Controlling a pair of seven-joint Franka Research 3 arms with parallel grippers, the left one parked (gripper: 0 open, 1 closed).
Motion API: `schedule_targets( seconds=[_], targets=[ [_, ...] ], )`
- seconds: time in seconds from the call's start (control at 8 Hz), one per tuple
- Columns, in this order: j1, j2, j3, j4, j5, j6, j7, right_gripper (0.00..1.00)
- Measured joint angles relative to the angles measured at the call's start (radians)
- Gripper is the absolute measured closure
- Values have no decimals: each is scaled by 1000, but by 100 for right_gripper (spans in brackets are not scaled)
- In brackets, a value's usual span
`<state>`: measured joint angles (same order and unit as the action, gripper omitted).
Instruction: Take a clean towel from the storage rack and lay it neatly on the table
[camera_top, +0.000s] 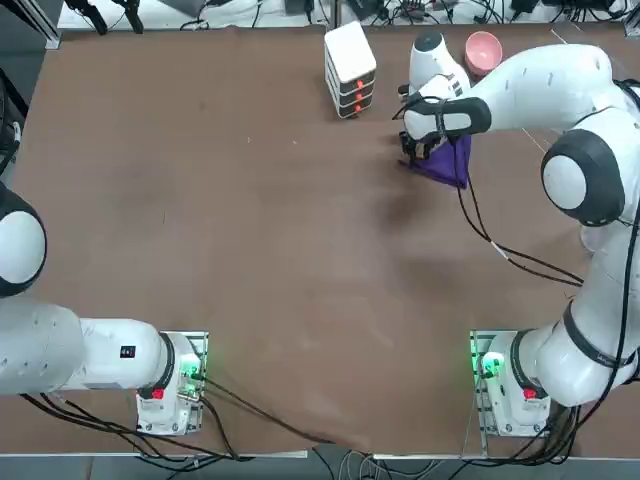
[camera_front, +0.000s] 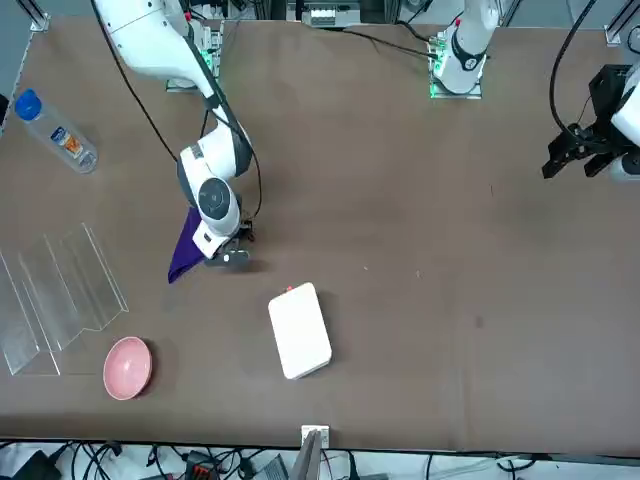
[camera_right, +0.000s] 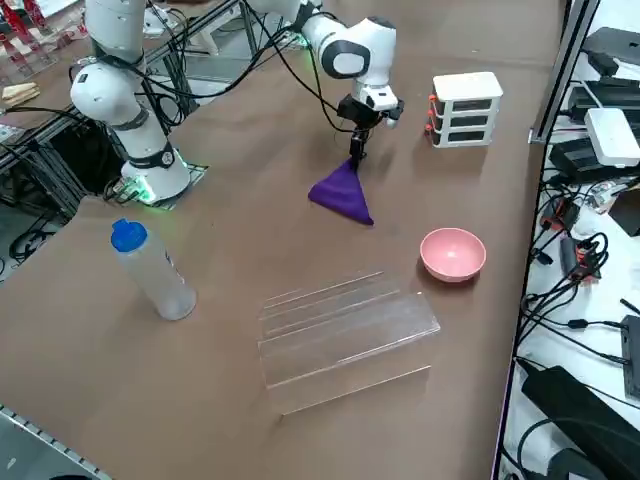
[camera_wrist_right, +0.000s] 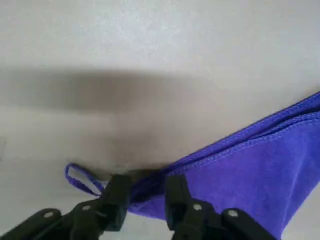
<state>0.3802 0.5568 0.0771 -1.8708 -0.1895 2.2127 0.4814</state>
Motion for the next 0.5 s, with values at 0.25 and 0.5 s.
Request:
schedule_targets(
  seconds=[0.25,0.5],
  targets=[
    [1,0,0,-1,0,-34,14,55],
    [4,0,0,-1,0,-43,24,55]
  ],
)
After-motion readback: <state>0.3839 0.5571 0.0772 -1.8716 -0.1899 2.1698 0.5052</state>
